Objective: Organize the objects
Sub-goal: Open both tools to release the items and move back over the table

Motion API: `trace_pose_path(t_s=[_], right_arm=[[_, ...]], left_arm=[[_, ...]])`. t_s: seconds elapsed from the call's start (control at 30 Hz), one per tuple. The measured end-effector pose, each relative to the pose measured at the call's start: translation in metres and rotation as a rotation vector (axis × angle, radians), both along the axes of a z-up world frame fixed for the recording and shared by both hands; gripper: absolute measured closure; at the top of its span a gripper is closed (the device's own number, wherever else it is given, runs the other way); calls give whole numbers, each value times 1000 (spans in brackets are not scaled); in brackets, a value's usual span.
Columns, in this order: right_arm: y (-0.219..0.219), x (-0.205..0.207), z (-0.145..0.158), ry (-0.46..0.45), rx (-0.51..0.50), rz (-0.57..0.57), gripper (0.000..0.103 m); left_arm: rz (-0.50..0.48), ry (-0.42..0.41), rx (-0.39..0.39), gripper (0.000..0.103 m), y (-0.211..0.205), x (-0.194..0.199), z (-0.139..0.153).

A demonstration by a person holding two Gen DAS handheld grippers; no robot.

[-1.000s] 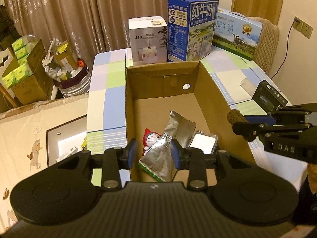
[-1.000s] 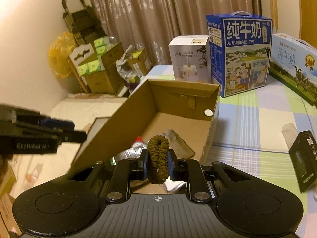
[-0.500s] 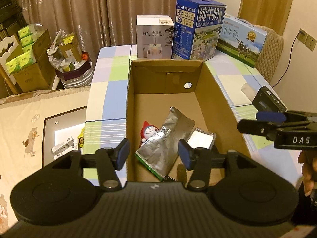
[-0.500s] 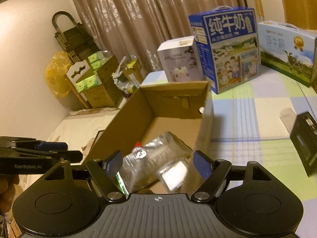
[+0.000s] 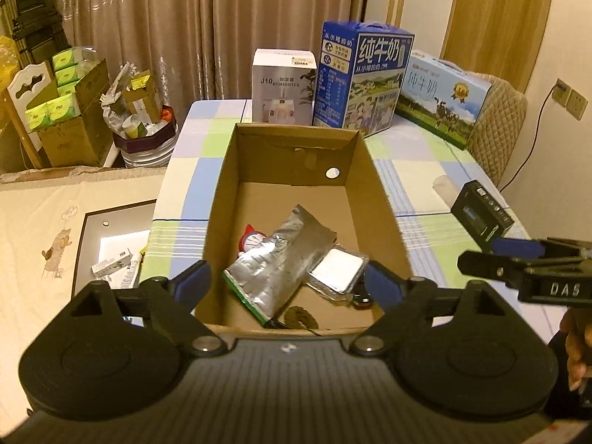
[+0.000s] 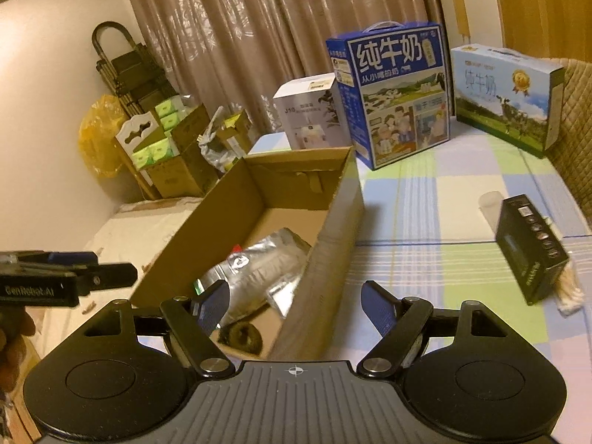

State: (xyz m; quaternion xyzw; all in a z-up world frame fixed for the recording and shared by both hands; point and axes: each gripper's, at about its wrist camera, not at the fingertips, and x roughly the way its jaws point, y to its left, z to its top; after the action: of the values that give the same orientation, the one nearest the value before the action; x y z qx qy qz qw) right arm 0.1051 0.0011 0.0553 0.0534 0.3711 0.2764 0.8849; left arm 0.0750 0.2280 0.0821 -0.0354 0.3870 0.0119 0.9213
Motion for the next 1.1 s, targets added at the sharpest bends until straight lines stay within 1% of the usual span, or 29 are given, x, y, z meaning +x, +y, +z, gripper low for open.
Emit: trace_pose_path(t_s=[0.07, 0.17, 0.37, 0.5, 0.87, 1.1], right_arm=[[-7, -5, 2, -9, -10, -2, 27], [-19, -11, 4, -15, -13, -16, 27], [-46, -18, 10, -24, -6, -54, 27], [-64, -23, 10, -33, -21, -83, 27], [-117, -31, 5, -26, -37, -172, 27], [-144, -31, 1, -20, -24, -229, 27]], left_arm=[[9, -9, -8, 7, -5, -4, 1], [22, -26, -11, 1, -14, -10, 2], [31, -36, -47, 1, -32, -20, 2], [24, -56, -58, 1, -46, -26, 2], [-28, -68, -56, 1, -88, -27, -3], [-66, -53, -48, 1, -110, -19, -4]])
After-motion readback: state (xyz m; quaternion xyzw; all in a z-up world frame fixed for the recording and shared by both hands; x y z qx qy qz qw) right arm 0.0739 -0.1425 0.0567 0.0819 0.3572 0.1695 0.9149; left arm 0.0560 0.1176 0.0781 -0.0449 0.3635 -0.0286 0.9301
